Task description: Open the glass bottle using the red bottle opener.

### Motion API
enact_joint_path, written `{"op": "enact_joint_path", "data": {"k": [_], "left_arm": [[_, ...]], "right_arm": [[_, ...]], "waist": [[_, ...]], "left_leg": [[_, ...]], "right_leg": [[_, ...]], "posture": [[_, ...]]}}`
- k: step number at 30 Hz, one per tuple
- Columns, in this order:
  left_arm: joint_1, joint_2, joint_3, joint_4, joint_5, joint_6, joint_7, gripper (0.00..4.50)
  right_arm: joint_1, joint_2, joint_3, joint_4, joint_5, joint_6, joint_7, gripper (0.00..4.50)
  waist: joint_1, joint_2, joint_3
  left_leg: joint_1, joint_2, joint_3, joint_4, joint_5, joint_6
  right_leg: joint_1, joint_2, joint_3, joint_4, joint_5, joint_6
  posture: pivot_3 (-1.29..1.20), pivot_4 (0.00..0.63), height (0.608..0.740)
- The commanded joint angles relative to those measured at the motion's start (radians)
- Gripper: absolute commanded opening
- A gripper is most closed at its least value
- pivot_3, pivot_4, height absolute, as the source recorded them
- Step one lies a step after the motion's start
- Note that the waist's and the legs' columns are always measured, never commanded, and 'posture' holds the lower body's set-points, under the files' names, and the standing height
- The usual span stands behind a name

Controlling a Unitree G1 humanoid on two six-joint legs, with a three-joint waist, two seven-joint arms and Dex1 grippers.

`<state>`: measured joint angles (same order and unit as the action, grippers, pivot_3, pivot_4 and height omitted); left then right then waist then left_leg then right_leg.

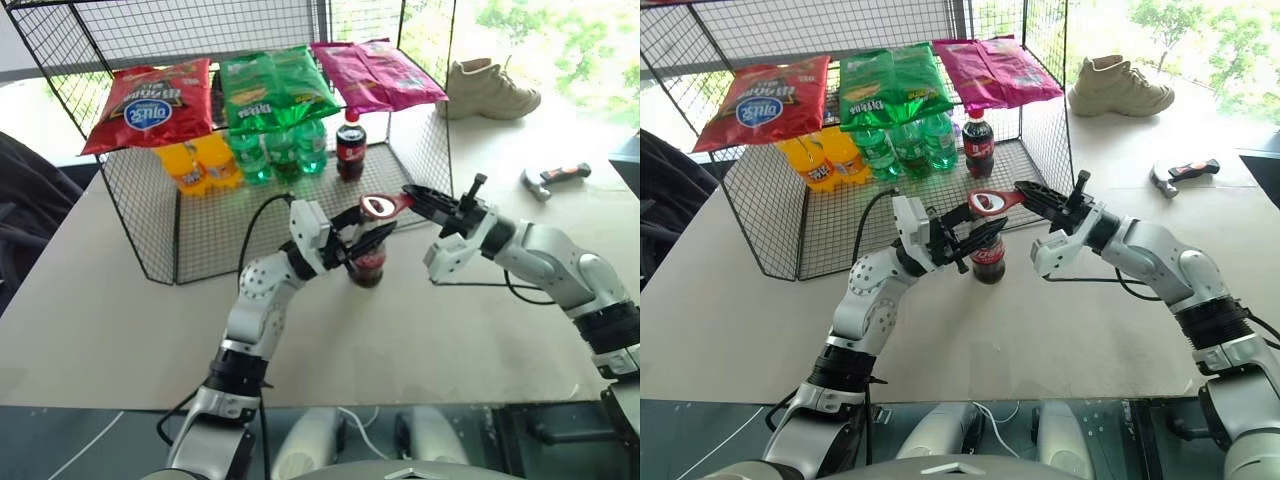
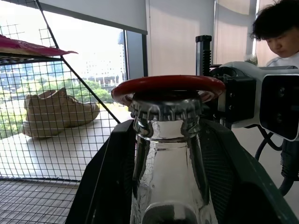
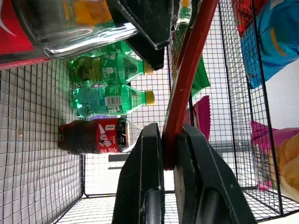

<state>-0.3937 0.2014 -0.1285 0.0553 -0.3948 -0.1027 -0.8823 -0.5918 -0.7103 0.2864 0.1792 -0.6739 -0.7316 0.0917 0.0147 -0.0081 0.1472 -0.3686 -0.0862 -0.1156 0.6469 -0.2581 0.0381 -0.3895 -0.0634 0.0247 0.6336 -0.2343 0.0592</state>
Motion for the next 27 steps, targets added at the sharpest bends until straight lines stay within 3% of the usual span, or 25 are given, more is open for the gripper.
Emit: {"op": "enact_joint_path", "data": {"k": [1, 16, 27], "left_arm": [[0.032, 0.012, -0.020, 0.038, 0.024, 0.025, -0.017, 1.52], [0.037, 0.013, -0.024, 0.038, 0.025, 0.029, -0.017, 1.52], [0.053, 0.014, -0.021, 0.023, 0.026, 0.033, -0.015, 1.52]], "right_arm": [[-0.048, -0.053, -0.084, 0.036, -0.018, 0.041, -0.031, 0.00], [-0.117, -0.116, -0.073, 0.097, -0.035, -0.013, -0.062, 0.00], [-0.112, -0.078, -0.088, 0.092, 0.019, -0.031, -0.048, 0.00]], "waist": [[0.000, 0.000, 0.000], [-0.001, 0.000, 0.000], [-0.008, 0.001, 0.000]], "left_leg": [[0.000, 0.000, 0.000, 0.000, 0.000, 0.000], [-0.005, 0.000, -0.002, 0.000, 0.000, 0.000], [-0.005, 0.000, 0.001, -0.005, 0.000, -0.001]], "right_leg": [[0.000, 0.000, 0.000, 0.000, 0.000, 0.000], [-0.004, 0.000, -0.002, -0.003, 0.000, 0.000], [-0.006, -0.001, 0.001, -0.003, 0.000, 0.000]], "posture": [[0.00, 0.150, 0.740], [0.00, 0.150, 0.740], [0.00, 0.150, 0.740]]}}
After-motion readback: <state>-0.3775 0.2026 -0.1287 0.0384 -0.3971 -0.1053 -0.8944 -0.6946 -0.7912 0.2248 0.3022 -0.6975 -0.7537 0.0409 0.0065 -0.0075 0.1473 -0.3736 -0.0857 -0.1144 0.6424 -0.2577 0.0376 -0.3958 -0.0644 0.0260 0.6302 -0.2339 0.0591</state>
